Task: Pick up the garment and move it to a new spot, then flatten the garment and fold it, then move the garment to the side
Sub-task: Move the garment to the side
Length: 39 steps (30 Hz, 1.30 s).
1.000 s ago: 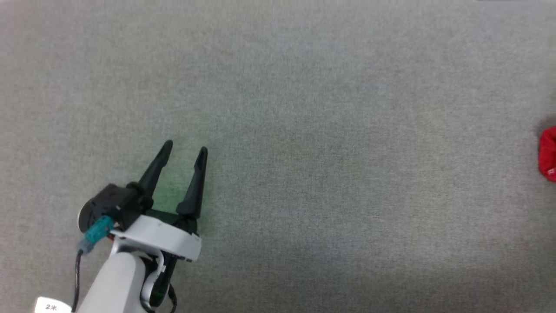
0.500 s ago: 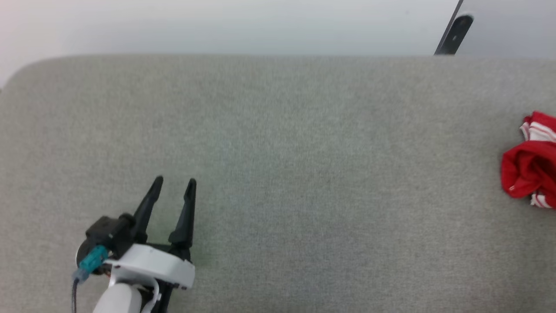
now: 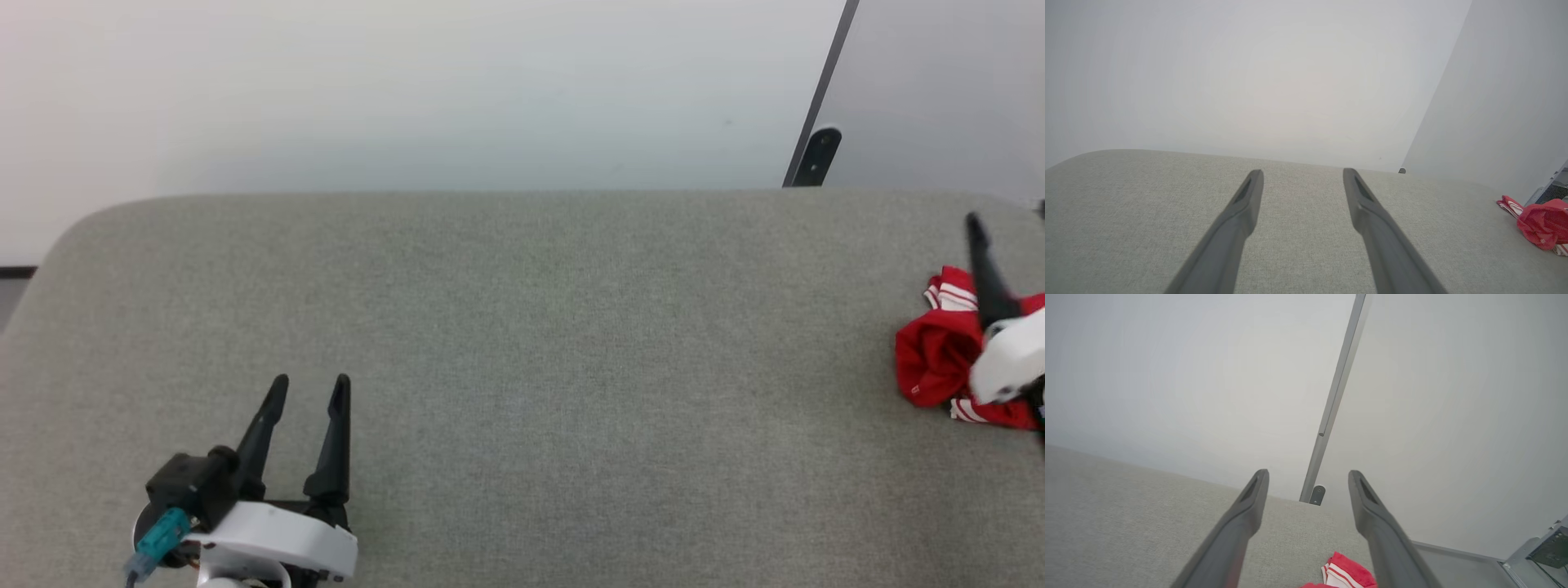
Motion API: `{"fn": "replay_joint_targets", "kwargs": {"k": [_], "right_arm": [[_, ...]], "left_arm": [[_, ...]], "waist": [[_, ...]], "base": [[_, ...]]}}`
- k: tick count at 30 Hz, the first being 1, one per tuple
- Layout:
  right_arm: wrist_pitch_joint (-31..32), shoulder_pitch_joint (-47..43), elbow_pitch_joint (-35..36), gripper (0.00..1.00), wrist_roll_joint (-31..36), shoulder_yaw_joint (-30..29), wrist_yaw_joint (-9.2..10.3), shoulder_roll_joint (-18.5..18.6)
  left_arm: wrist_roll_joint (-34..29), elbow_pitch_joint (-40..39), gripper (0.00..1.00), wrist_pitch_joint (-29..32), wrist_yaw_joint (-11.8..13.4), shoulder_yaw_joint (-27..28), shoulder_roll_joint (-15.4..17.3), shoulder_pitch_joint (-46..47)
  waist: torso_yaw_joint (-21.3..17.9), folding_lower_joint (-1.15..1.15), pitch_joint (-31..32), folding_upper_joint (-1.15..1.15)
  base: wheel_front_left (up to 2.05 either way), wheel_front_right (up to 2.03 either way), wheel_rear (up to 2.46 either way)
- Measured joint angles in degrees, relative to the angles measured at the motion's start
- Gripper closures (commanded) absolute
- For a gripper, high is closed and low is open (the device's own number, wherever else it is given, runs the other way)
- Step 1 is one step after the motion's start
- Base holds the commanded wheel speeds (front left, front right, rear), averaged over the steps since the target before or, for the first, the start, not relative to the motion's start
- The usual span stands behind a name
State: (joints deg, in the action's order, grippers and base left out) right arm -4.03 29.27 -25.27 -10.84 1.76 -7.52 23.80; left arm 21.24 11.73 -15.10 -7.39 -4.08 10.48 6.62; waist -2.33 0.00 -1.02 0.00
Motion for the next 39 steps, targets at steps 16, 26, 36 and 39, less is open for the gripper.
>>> {"fn": "replay_joint_targets", "kwargs": {"k": [16,26,36,39], "right_arm": [[-10.94,-11.33,3.22,0.0,4.36,0.05,0.01,-10.94],[-10.94,-19.14,5.82,0.0,5.76,-3.57,0.0,-14.85],[-10.94,-23.15,7.8,0.0,5.89,-6.2,0.0,-15.55],[-10.94,-23.5,8.36,0.0,5.86,-6.24,0.01,-15.45]], "left_arm": [[-5.04,-5.88,0.0,0.0,0.0,-1.25,-0.89,-3.49],[-6.6,-5.88,0.0,-0.01,-0.01,-1.49,0.96,-5.93],[-6.0,-2.94,0.0,0.0,-0.01,6.0,-0.4,-7.36],[-6.05,-2.52,0.0,0.0,0.0,7.02,-0.65,-7.9]], "waist": [[1.73,0.0,2.17,0.0],[1.25,0.0,2.57,0.0],[-0.15,0.0,3.24,0.0],[-0.56,0.0,3.37,0.0]], "base": [[0.0,0.0,0.0],[0.0,0.0,0.0],[0.0,0.0,0.0],[0.0,0.0,0.0]]}}
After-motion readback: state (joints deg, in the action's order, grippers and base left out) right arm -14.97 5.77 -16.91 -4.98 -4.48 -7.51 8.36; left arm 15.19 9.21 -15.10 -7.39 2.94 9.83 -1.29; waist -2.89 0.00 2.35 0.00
